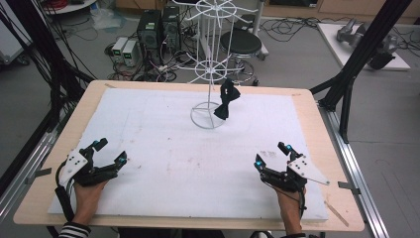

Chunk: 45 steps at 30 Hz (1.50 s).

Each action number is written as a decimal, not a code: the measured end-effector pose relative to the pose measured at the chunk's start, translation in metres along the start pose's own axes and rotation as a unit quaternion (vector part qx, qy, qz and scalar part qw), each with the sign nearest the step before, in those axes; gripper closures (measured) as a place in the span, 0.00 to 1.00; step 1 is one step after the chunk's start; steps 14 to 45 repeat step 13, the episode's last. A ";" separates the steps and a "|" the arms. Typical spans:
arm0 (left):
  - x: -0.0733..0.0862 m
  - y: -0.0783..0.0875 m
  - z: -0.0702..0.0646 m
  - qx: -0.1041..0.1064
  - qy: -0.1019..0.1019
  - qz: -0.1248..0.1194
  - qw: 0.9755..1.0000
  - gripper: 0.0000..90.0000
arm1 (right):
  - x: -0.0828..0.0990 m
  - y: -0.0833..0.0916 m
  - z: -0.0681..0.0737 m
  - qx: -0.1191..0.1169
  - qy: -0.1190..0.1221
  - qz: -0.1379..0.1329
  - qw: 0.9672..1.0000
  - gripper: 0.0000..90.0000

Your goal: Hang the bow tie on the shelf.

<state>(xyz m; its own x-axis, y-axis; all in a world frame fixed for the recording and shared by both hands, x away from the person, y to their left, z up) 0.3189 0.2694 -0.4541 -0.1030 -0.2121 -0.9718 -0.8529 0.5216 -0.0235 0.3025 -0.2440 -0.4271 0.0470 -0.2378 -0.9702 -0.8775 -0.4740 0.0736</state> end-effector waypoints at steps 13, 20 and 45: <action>0.000 0.001 0.000 0.000 -0.001 -0.002 1.000 0.15 | 0.029 -0.006 0.004 0.022 -0.019 0.014 0.999 0.13; 0.000 0.001 0.000 0.000 -0.001 -0.002 1.000 0.15 | 0.029 -0.006 0.004 0.022 -0.019 0.014 0.999 0.13; 0.000 0.001 0.000 0.000 -0.001 -0.002 1.000 0.15 | 0.029 -0.006 0.004 0.022 -0.019 0.014 0.999 0.13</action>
Point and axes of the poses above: each handheld gripper's, and its own axes: y roughly backward along the jaws, x roughly out of its underside, z roughly to its left, the point moved 5 cm from there along -y, roughly forward along the jaws, and after that the axes turned 13 degrees about y, right-handed, at the moved point
